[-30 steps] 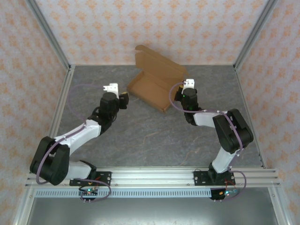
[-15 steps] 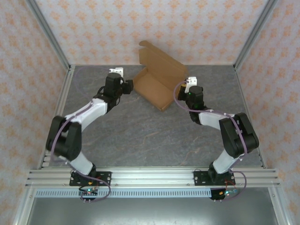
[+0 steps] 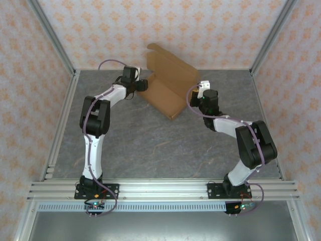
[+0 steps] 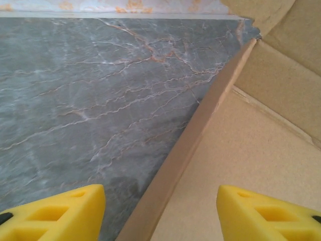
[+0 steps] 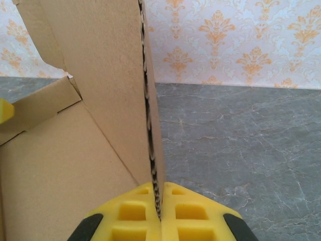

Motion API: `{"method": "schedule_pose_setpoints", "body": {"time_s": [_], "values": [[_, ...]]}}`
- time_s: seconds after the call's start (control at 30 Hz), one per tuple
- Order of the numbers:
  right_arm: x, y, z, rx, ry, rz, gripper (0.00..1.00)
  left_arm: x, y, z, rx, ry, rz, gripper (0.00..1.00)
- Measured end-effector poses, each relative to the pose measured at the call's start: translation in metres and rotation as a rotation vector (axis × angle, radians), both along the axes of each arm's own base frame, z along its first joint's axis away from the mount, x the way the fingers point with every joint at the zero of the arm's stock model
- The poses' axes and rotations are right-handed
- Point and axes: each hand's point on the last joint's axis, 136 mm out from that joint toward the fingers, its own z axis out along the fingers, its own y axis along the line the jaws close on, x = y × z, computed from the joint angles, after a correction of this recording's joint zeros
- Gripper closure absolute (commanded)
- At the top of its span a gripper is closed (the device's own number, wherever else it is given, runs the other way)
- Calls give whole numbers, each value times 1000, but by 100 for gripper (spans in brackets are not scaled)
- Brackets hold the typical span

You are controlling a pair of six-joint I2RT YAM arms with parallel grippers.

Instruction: Fold the paper box

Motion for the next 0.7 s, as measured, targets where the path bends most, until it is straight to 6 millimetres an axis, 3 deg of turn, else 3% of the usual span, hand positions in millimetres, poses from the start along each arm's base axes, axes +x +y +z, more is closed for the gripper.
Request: {"method": "schedule_pose_setpoints", "body": {"time_s": [0.13,0.3,0.5,0.7], "values": [[1,2,3,3,-2,7,100,5,-7,-15,-11,49,-31,49],[5,1,7,1,4,-1,100,-8,-10,-25,-25,97,-51,56],[14,-1,8,41,29,-47,98,-49,-9,-35,-46,147,-40,57],[16,-1,5,70,57,-144,97,-91,-21,-39,-54,154,-10,57]]}}
